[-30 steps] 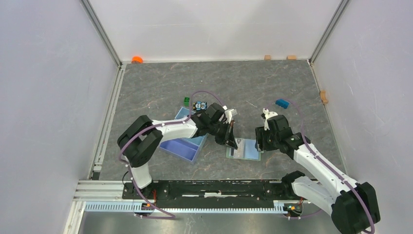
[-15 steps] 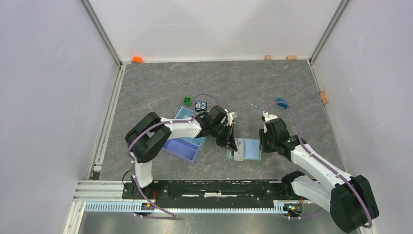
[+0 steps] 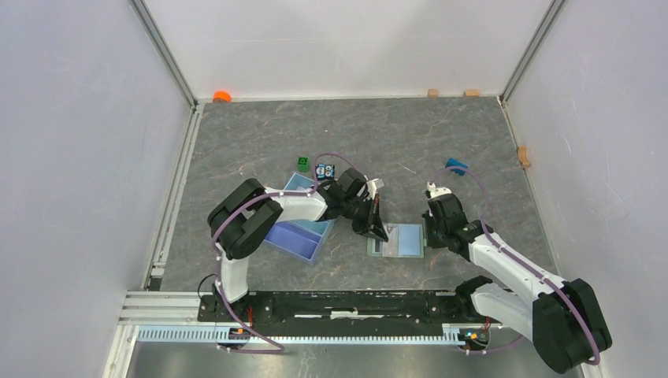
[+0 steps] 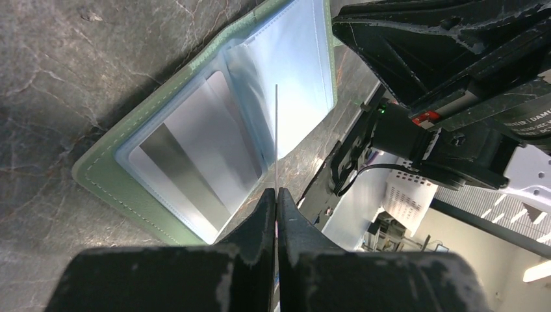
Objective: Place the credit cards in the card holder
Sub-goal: Insert the credit card into the card holder.
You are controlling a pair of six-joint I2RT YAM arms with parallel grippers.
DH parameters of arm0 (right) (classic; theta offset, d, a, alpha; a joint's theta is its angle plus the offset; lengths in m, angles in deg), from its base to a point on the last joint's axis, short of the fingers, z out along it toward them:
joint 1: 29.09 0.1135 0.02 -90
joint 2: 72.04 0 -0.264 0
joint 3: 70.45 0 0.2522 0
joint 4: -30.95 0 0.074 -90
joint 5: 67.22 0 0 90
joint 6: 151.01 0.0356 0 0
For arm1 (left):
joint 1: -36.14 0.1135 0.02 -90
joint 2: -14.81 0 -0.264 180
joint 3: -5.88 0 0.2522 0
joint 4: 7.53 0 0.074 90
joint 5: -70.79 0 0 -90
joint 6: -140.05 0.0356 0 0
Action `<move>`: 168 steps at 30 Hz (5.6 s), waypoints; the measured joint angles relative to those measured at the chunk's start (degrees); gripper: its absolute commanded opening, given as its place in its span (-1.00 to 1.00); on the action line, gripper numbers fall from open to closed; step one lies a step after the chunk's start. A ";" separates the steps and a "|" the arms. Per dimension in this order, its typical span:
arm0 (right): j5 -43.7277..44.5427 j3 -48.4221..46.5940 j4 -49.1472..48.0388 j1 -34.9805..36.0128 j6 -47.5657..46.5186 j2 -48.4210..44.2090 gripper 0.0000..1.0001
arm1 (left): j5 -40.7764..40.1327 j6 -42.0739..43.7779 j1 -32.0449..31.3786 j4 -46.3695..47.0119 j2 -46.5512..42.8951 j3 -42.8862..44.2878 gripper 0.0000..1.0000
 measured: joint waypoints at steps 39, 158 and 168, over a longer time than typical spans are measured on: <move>1.18 0.20 -0.07 0.02 0.00 0.17 -1.00 | 0.35 0.00 1.40 -2.40 5.20 4.33 -0.96; -16.98 2.82 -4.28 -0.37 12.76 -14.73 0.18 | 5.99 4.57 2.73 -3.65 9.35 7.04 -0.96; -19.12 3.52 -5.81 -0.37 14.84 -16.61 0.30 | 5.99 4.57 2.73 -3.58 9.35 7.02 -0.96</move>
